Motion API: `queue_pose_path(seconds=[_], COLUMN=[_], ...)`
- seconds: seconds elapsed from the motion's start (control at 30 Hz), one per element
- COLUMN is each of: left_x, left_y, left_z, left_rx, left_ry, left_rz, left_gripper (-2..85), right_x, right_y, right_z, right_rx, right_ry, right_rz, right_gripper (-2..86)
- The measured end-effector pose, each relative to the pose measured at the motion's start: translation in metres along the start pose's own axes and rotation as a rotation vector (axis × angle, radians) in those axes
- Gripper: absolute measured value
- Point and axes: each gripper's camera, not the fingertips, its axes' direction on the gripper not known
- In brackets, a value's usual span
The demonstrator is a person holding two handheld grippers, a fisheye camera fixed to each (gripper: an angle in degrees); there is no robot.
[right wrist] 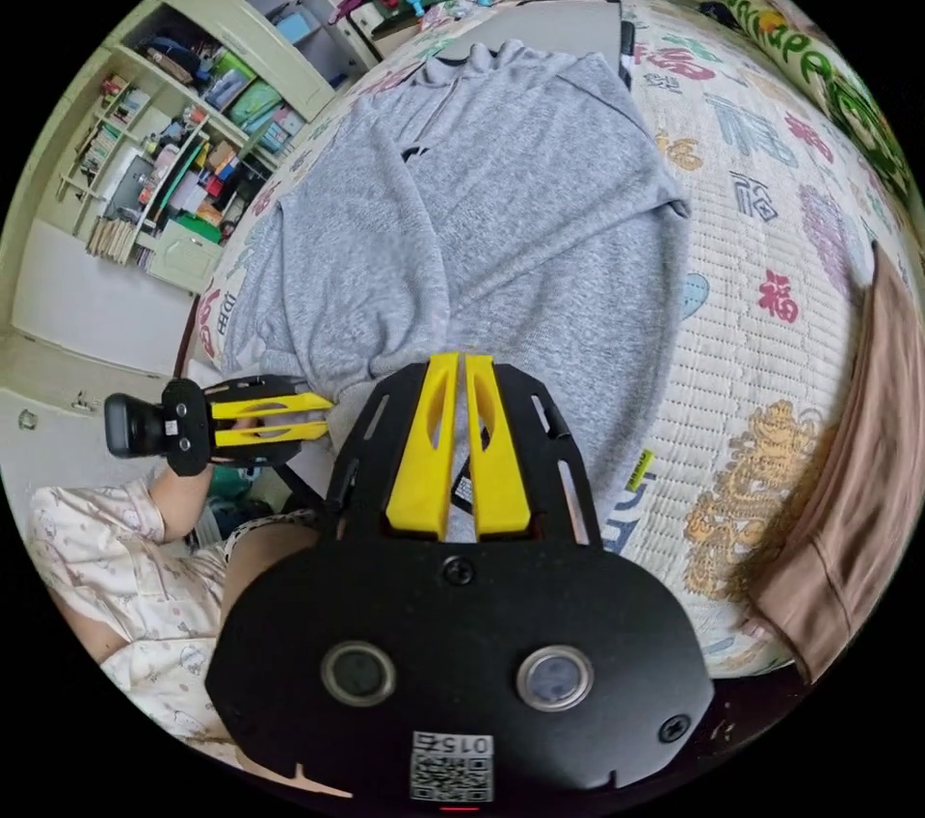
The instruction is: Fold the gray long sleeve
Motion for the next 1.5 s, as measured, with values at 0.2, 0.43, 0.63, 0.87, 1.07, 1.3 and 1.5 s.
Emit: queue_pose_path(seconds=[0.2,0.43,0.63,0.87,1.07,1.3,1.5], left_x=[0.018,0.041,0.064,0.095,0.125,0.159,0.191], left_y=[-0.001,-0.006,-0.013,-0.024,-0.040,-0.068,-0.099], left_z=[-0.003,-0.009,-0.017,-0.027,-0.039,-0.057,-0.075], left_rx=[0.021,0.035,0.042,0.056,0.061,0.062,0.065], left_ry=[-0.023,-0.030,-0.037,-0.053,-0.068,-0.061,-0.069], left_rz=[-0.020,-0.019,-0.019,-0.031,-0.038,-0.053,-0.058], left_gripper=[1.2,1.3,1.5,1.7,1.7,2.0,2.4], right_x=[-0.006,-0.170,-0.259,-0.302,-0.322,-0.345,-0.358], right_y=[0.113,0.368,0.539,0.637,0.688,0.738,0.744], right_z=[-0.103,-0.249,-0.261,-0.241,-0.221,-0.199,-0.189], right_rx=[0.506,1.401,1.709,1.808,1.858,1.964,1.981], right_ry=[-0.215,-0.289,-0.327,-0.331,-0.306,-0.196,-0.173], right_rz=[0.194,0.046,-0.138,-0.264,-0.320,-0.352,-0.376], right_gripper=[-0.3,-0.5,-0.5,-0.5,-0.5,-0.6,-0.6])
